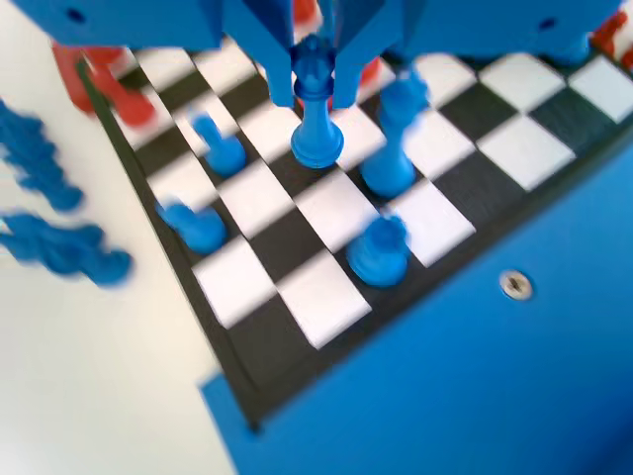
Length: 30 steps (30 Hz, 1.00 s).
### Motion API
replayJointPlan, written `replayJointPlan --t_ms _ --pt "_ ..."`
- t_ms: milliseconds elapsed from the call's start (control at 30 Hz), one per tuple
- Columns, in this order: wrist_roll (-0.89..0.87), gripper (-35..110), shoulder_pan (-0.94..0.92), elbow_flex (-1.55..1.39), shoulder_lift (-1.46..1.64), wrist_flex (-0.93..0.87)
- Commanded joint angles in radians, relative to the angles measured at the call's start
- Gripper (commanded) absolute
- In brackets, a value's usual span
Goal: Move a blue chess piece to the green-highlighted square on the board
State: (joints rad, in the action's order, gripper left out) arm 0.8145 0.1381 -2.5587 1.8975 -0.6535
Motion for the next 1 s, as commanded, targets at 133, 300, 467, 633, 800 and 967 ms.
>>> replayJointPlan --t_ms 133,300,467,633,800,967 --pt "-0.014 1 -0.011 0.284 -0.023 -0.127" --pt "-0.014 1 -0.06 0.494 -0.152 -0.196" --pt "0.015 1 -0.092 0.746 -0.368 -0.262" --pt "0.063 1 -0.092 0.979 -0.551 -0.347" --pt "0.084 1 -0.074 1.095 -0.624 -0.365" --pt "0.097 1 -0.048 1.146 -0.652 -0.357"
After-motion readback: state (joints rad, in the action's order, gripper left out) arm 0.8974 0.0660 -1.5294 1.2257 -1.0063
